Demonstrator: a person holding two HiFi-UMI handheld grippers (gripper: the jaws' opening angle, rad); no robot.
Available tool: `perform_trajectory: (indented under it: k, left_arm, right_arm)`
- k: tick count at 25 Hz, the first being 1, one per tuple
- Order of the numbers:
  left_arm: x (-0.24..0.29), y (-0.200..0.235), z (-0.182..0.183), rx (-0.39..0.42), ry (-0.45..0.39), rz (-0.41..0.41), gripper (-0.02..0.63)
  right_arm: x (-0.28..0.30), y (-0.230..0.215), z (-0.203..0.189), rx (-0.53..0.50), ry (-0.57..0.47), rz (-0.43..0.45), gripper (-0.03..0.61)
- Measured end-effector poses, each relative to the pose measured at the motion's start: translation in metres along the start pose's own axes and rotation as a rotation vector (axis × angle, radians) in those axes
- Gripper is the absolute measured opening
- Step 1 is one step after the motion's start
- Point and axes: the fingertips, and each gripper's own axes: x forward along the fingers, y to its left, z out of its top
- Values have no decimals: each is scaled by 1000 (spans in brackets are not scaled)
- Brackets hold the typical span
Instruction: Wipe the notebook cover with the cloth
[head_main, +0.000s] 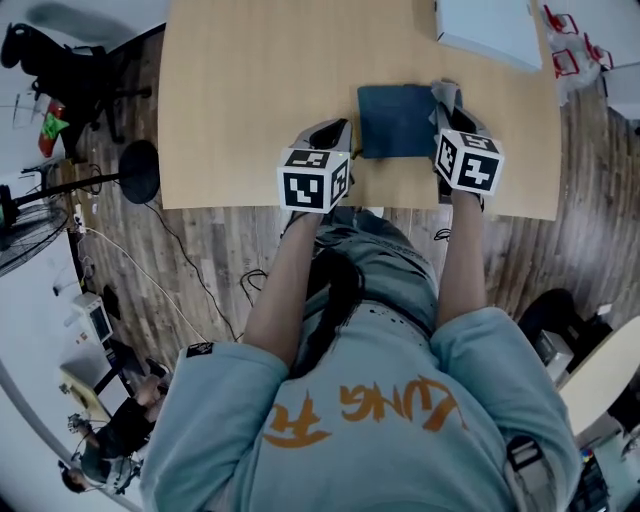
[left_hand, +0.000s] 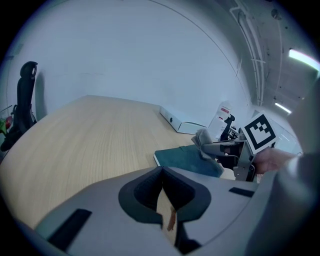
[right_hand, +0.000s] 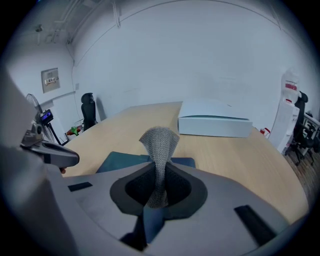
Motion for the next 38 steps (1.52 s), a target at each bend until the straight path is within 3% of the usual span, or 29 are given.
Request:
perform_trajectory:
  k: [5, 11, 21, 31, 38]
  left_arm:
    - [1, 22, 18, -36, -29, 20, 17]
    - [4, 46, 17, -45, -10, 72, 17]
    - [11, 60, 23, -74, 3, 81, 18]
    - [24, 49, 26, -41, 28, 61, 17]
    - [30, 40, 33, -11, 37, 46, 17]
  right_arm:
    - [20, 54, 22, -107, -1, 114, 31]
    - [45, 104, 29, -144, 23, 227, 31]
    - [64, 145, 24, -235, 113, 356, 32]
    - [67, 153, 10, -354, 185, 389, 31]
    - [66, 147, 13, -341, 179, 373, 32]
